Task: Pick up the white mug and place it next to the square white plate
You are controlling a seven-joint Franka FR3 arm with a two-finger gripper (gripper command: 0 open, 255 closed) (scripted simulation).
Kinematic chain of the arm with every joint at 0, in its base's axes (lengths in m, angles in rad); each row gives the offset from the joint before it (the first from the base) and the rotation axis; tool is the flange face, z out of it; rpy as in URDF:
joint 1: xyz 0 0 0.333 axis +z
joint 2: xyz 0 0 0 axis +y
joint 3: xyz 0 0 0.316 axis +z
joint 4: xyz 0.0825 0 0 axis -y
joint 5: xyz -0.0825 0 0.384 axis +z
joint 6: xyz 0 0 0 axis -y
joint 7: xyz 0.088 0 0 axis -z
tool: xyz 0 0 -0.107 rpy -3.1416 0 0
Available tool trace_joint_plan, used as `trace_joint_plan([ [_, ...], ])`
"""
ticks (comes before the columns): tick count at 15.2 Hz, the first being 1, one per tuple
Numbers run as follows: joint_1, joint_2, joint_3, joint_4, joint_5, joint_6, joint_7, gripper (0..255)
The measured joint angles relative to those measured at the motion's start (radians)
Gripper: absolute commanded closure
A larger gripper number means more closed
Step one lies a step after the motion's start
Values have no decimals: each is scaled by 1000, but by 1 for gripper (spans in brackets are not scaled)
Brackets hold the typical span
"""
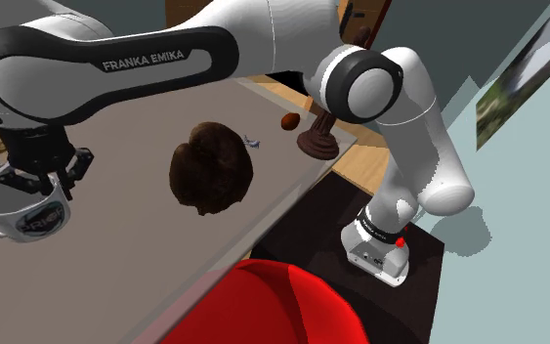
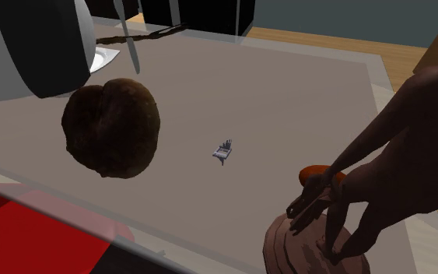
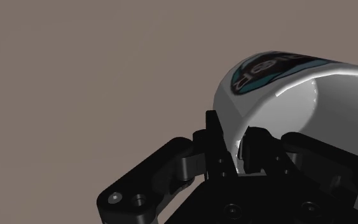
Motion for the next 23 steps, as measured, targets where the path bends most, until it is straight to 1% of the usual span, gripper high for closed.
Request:
trace_joint_plan([
  [2,-3,-5,0,-23,0,18,1,255],
  [6,-2,-3,0,-23,0,20,1,255],
  [7,-2,-3,0,-23,0,20,1,0],
  [13,-2,-3,0,-23,0,20,1,0],
  [14,-2,-6,1,-14,1,8,1,0],
  [15,3,-1,1,23,1,-21,0,0],
  [18,5,-11,2,81,4,-89,-5,0],
  [23,5,-17,3,83,5,-97,-5,0],
])
